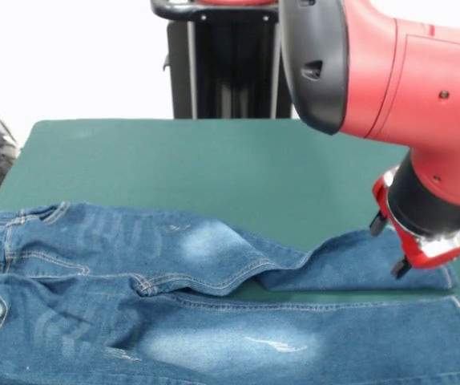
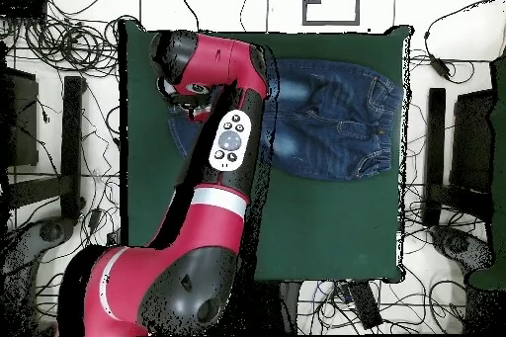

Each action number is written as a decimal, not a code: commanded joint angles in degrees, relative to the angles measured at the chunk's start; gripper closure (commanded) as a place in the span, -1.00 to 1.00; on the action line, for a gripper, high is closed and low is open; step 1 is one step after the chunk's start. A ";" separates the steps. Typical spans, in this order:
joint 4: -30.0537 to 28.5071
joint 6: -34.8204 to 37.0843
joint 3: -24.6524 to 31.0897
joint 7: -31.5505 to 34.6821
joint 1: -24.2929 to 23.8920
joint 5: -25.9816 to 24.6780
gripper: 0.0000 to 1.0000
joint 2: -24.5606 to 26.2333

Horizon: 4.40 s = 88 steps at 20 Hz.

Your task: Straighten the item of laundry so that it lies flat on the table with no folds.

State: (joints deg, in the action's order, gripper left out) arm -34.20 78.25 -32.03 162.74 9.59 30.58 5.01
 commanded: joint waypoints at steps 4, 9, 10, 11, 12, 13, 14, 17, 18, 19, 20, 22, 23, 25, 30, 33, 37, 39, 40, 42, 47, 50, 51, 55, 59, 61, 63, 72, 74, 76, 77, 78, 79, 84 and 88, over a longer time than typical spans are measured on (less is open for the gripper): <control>0.67 -3.85 0.81 18.92 0.19 1.27 -1.00 1.34; -21.93 -21.91 7.10 2.86 2.70 -3.63 -1.00 -10.08; -25.35 -24.06 8.33 0.87 2.55 -3.61 -1.00 -11.86; -27.87 -25.44 9.33 -0.83 2.30 -3.50 -1.00 -13.22; -29.59 -26.42 9.74 -1.75 2.28 -3.68 -1.00 -14.20; -30.83 -27.05 10.22 -2.28 2.20 -3.64 -1.00 -14.92; -31.62 -27.55 10.54 -2.48 2.13 -3.79 -1.00 -15.40; -32.92 -28.44 11.38 -1.98 2.19 -4.16 -1.00 -16.27; -33.65 -28.95 11.80 -2.08 1.96 -4.26 -1.00 -16.72; -33.95 -29.33 12.01 -1.89 1.99 -4.48 -1.00 -16.92; -34.25 -29.56 12.50 -1.99 1.73 -4.47 -1.00 -17.16; -34.77 -29.76 13.34 -2.50 1.41 -4.68 -1.00 -17.52; -34.97 -29.54 13.83 -3.05 1.17 -4.95 -1.00 -17.70; -36.13 -28.31 15.99 -4.67 0.06 -4.45 -1.00 -18.34; -43.05 -37.76 21.28 -6.56 -1.06 -4.44 -1.00 -21.41; -42.83 -41.06 19.54 -3.27 1.13 -7.50 -1.00 -20.89; -45.95 -44.25 22.31 -3.78 -0.15 -7.71 -1.00 -22.38; -47.45 -45.25 23.79 -4.37 -0.94 -8.48 -1.00 -23.29; -48.35 -45.87 24.64 -4.55 -1.48 -8.74 -1.00 -23.75; -49.99 -46.96 26.53 -5.56 -2.77 -9.51 -1.00 -24.70; -55.34 -49.34 31.94 -8.22 -6.41 -12.08 -1.00 -28.45; -58.54 -50.24 34.29 -8.97 -8.47 -13.81 -1.00 -30.70; -59.57 -50.56 35.19 -8.84 -9.24 -14.28 -1.00 -31.35; -62.45 -51.82 38.12 -9.02 -12.33 -16.81 -1.00 -33.18; -63.72 -52.32 40.08 -7.66 -14.29 -19.19 -1.00 -34.05; -63.57 -52.49 40.82 -6.33 -14.68 -20.20 -1.00 -33.98; -62.97 -52.69 40.95 -5.03 -14.43 -20.95 -1.00 -33.59; -63.68 -59.52 44.53 -2.74 -16.13 -24.45 -1.00 -31.47; -63.86 -60.42 44.91 -2.25 -16.26 -25.20 -1.00 -31.26; -63.75 -60.90 44.95 -1.80 -16.23 -26.08 -1.00 -31.15; -63.75 -61.16 45.09 -1.73 -16.31 -26.52 -1.00 -31.09; -63.70 -61.39 45.23 -1.87 -16.45 -27.03 -1.00 -31.02; -63.68 -61.89 45.08 -1.51 -16.25 -27.36 -1.00 -30.90; -64.22 -62.75 45.70 -0.66 -16.60 -28.61 -1.00 -30.88; -64.37 -63.46 46.14 -0.34 -17.07 -29.52 -1.00 -30.40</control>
State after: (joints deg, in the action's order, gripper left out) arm -93.51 17.48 7.99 164.51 -6.54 3.36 -29.28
